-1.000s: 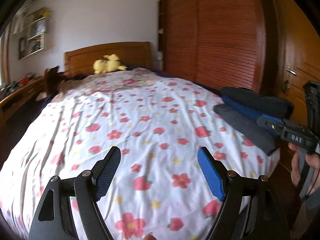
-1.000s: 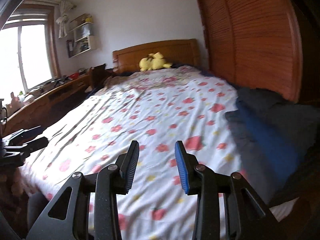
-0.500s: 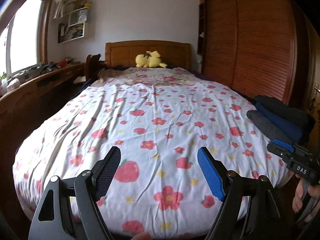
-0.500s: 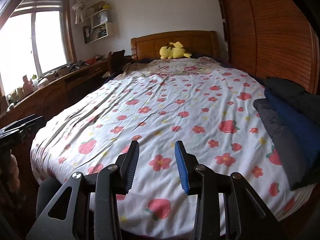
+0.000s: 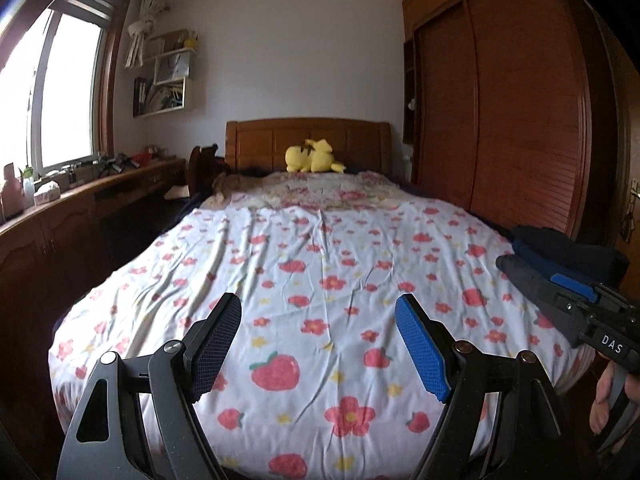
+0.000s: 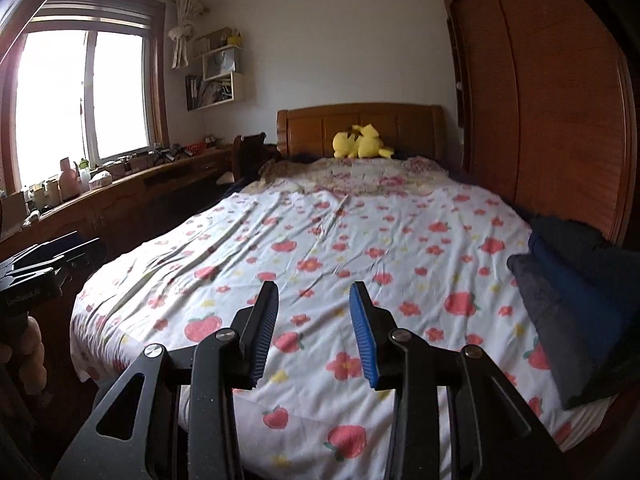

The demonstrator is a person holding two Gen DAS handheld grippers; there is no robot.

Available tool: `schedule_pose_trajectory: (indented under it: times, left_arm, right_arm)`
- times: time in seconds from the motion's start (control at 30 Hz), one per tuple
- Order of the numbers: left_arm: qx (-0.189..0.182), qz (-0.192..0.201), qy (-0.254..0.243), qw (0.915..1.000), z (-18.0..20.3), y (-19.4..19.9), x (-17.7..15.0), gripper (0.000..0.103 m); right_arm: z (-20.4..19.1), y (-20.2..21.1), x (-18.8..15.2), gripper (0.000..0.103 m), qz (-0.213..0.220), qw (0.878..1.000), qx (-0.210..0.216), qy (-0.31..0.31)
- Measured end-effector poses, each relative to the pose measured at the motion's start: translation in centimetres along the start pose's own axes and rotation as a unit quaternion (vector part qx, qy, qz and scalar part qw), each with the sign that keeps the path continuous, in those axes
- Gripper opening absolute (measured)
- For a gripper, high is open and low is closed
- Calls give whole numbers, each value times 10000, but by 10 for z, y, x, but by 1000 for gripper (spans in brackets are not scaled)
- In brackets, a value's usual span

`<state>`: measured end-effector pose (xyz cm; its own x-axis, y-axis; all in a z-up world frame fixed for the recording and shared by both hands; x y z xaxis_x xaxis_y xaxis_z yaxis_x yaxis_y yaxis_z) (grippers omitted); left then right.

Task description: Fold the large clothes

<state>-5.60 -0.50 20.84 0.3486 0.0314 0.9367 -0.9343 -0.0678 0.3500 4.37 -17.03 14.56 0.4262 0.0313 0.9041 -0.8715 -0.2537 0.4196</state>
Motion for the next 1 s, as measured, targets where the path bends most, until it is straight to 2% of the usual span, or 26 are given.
schedule_pose_trajectory:
  times: [0.2, 0.43, 1.0]
  left_arm:
    - [19, 217, -43, 9998, -1, 14, -7, 81]
    - [-12, 216, -47, 9998, -6, 13, -17, 82]
    - [-26, 201, -45, 9998, -6, 20, -13, 83]
  right_arm:
    - [2, 13, 6, 38, 186, 9997, -174, 22]
    - [10, 12, 4, 38, 206, 9994, -255, -59]
    - [11, 11, 2, 38, 187, 9995, -259, -76]
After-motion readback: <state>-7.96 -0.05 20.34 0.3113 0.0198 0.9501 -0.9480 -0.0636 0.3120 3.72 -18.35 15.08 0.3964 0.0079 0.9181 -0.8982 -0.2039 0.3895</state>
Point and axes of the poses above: each gripper's, at about its wrist camera, not at the fingertips, and y roughly against the way its jaws point, z to its right, x to its top, the point moved 8 cm from there along -y, roughly the way its jaws point, and after that the axes turned 5 degrees about x, right-handed, at the moved point
